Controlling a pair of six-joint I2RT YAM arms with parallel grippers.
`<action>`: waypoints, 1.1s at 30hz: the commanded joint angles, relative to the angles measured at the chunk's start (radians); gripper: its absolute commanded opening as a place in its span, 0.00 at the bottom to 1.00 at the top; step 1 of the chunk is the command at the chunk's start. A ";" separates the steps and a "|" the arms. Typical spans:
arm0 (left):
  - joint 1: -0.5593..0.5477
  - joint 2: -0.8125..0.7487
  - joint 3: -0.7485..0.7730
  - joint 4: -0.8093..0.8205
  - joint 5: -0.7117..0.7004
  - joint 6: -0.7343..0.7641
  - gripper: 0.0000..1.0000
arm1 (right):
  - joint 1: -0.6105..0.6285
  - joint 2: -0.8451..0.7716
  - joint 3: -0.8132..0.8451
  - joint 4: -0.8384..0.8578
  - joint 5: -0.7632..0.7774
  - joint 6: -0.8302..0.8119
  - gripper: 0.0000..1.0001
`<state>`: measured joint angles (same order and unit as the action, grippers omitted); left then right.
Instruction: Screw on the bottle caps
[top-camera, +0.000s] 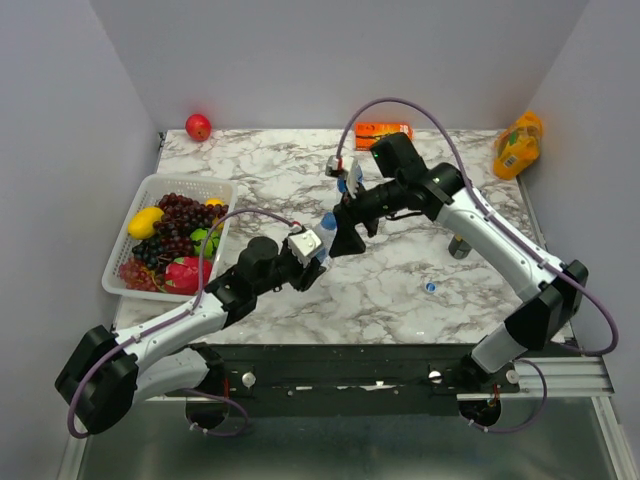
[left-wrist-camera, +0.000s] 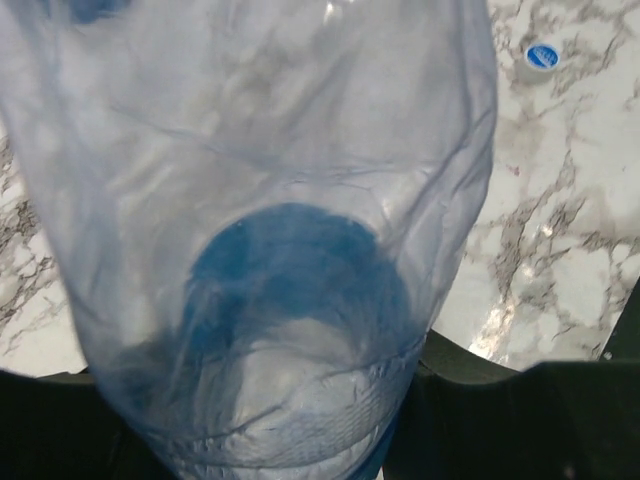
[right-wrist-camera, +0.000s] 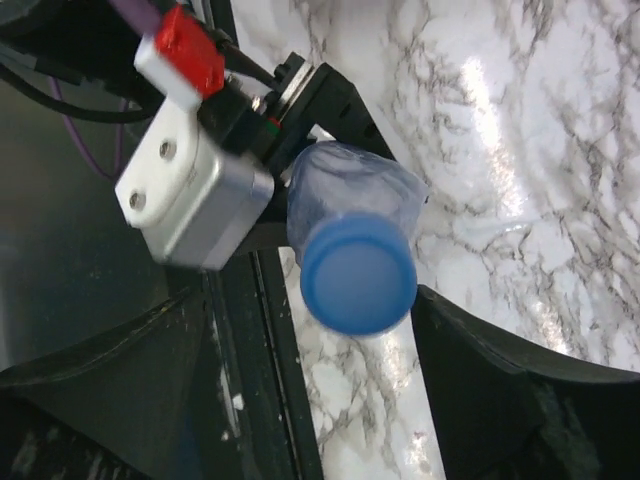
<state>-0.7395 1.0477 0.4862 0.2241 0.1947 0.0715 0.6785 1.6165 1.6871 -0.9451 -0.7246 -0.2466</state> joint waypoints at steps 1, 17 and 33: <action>0.012 -0.012 0.022 0.112 0.008 -0.246 0.00 | -0.056 -0.185 -0.180 0.394 -0.042 0.272 0.99; 0.012 0.026 0.074 0.164 0.114 -0.331 0.00 | -0.054 -0.077 -0.195 0.667 -0.002 0.474 0.91; 0.017 0.060 0.106 0.120 0.120 -0.329 0.50 | -0.054 -0.081 -0.201 0.703 0.020 0.365 0.03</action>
<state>-0.7208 1.0977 0.5438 0.3553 0.3130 -0.2741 0.6281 1.5616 1.4765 -0.2619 -0.7399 0.2066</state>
